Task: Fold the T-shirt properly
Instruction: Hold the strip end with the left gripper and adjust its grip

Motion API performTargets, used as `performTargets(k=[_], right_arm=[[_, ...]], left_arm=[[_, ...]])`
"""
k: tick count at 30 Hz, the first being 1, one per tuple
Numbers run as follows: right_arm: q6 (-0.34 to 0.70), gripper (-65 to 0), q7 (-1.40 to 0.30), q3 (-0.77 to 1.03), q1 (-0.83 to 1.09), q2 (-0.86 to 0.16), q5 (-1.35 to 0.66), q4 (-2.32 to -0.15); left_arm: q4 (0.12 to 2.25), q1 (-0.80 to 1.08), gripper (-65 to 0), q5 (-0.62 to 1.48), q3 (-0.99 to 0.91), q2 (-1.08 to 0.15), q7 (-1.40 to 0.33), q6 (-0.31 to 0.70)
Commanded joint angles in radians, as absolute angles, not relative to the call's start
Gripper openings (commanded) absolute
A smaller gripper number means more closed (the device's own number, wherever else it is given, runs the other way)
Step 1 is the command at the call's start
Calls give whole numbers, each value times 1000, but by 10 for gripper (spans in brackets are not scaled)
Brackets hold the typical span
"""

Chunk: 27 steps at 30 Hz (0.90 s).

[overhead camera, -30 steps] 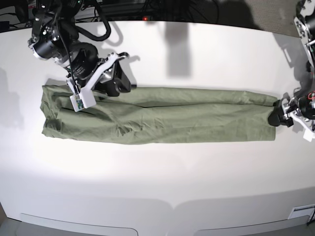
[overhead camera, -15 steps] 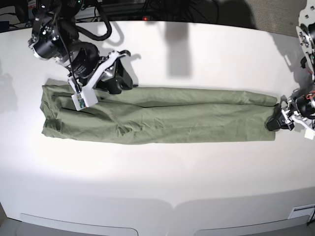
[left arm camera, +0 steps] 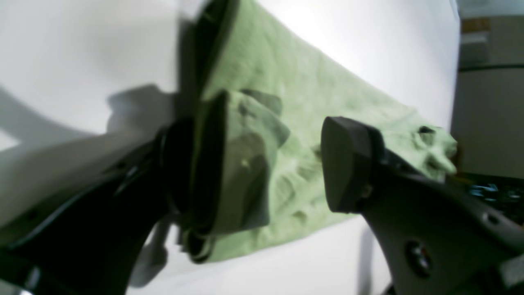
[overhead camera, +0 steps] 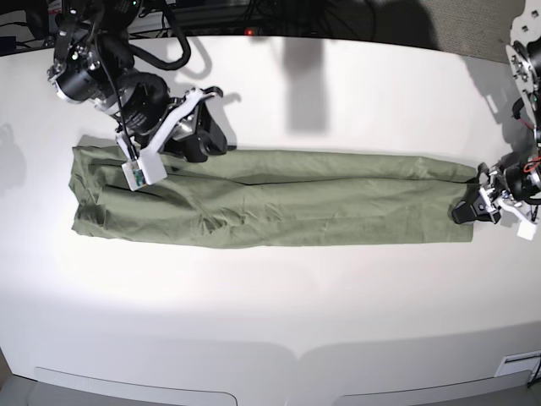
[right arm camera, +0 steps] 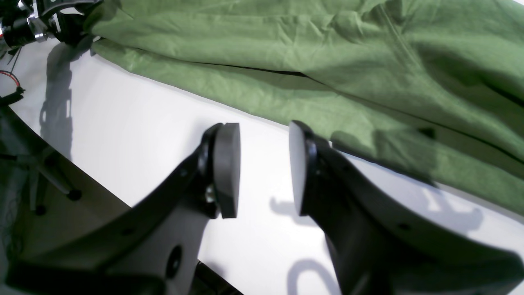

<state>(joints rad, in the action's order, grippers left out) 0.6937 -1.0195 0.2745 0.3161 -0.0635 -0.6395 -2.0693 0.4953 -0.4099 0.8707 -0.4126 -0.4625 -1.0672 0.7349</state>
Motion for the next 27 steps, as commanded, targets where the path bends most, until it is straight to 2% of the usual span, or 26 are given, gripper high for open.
performTargets(k=[1,3,7,9,11,14,20,27], right_arm=[[698,-444,-995,276,310,-66,-667,-2089],[698,-444,-995,276,310,-67,-667,-2089],[698,-444,-995,276,310,-67,-666,-2089],[698,-444,-995,276,305,-66,-666,-2089],[698,-444,-995,276,299,-66,-666,-2089],[698,-444,-996,276,294,-67,-666,-2089],[698,-444,-995,276,294,-66,-666,-2089],[698,-444,-995,276,294,-66,-666,-2089]], left_arm=[[486,-396,-200,798,-405,-457,-1173,698],[486,-394,-200,829,-405,-453,-1209,698],[486,-372,-205,828,-405,-429,-1166,698],[486,-356,-249,828,-405,-415,-1120,698],[486,-343,-379,828,-405,-411,-1062,698],[486,-329,-650,829,-405,-413,-982,698],[508,-327,-650,887,-405,-413,-952,698],[695,-327,-650,928,-405,-364,-1058,698]])
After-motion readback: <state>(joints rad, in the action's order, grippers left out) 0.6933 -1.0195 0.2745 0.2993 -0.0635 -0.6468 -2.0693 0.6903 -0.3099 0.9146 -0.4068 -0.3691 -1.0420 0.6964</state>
